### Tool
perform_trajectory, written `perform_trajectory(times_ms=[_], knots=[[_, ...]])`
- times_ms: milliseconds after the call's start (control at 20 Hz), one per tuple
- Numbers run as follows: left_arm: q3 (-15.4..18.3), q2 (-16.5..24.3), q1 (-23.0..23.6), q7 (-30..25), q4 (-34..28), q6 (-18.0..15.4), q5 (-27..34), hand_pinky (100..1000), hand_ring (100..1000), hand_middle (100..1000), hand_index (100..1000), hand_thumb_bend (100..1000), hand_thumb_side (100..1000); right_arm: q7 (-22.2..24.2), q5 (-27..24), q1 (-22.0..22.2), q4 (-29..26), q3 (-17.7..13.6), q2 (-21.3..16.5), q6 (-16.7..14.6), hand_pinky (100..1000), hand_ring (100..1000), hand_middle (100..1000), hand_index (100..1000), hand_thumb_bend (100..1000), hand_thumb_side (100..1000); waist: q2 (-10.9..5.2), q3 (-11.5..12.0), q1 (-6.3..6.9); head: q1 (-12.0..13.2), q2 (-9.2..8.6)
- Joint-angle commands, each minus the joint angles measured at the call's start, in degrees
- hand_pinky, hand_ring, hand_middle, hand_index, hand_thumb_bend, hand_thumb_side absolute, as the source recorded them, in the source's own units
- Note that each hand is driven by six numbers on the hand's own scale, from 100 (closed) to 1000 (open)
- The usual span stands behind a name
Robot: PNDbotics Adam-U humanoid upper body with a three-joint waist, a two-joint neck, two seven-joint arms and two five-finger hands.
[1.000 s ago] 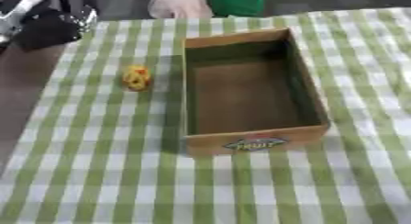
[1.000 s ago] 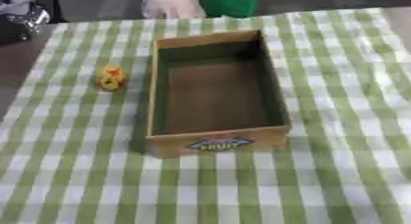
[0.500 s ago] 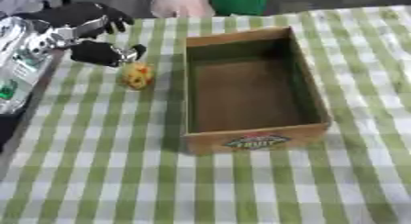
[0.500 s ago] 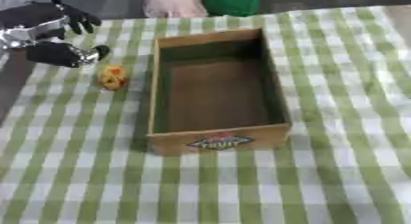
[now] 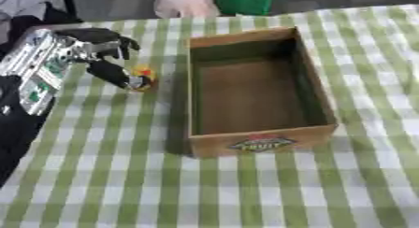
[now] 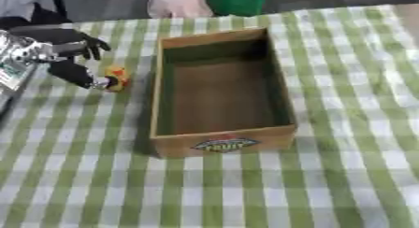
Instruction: Pick up objects on the table and place them in the box.
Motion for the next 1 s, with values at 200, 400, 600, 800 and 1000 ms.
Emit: perform_trajectory(times_ms=[200,400,600,800,1000], knots=[[1.57,-0.27,-1.75,1.12,2.96,1.79,-5.27,665,823,814,991,352,661,0.25,-0.3,-0.73,-0.81,-0.11,-1.89,-0.02,638,724,761,817,100,710,-1.02,-0.11,-0.15,0.45,0.09],[2.32,-1.38,-2.0,2.62,5.99,2.53,-6.4,663,823,816,989,351,677,0.32,-0.21,-0.91,-0.81,-0.03,-1.84,-0.07,638,724,760,817,100,710,-0.67,-0.52,-0.1,0.74,-0.11],[2.95,-2.33,-2.12,4.15,8.49,2.81,-6.87,659,819,804,981,354,673,0.38,-0.08,-1.14,-0.81,0.03,-1.77,-0.07,638,724,760,817,100,710,-0.18,-0.75,-0.07,0.99,-0.3],[3.33,-2.77,-2.23,5.39,9.66,2.75,-6.36,647,807,785,951,350,660,0.25,0.06,-1.28,-0.81,0.05,-1.73,0.0,638,724,760,817,100,710,0.24,-0.91,-0.01,1.05,-0.39],[3.5,-2.93,-2.29,7.77,10.67,3.18,-8.47,618,790,762,894,299,644,0.4,0.15,-1.46,-0.81,0.19,-1.63,0.0,638,724,759,817,100,710,0.53,-1.18,0.08,1.34,-0.51]])
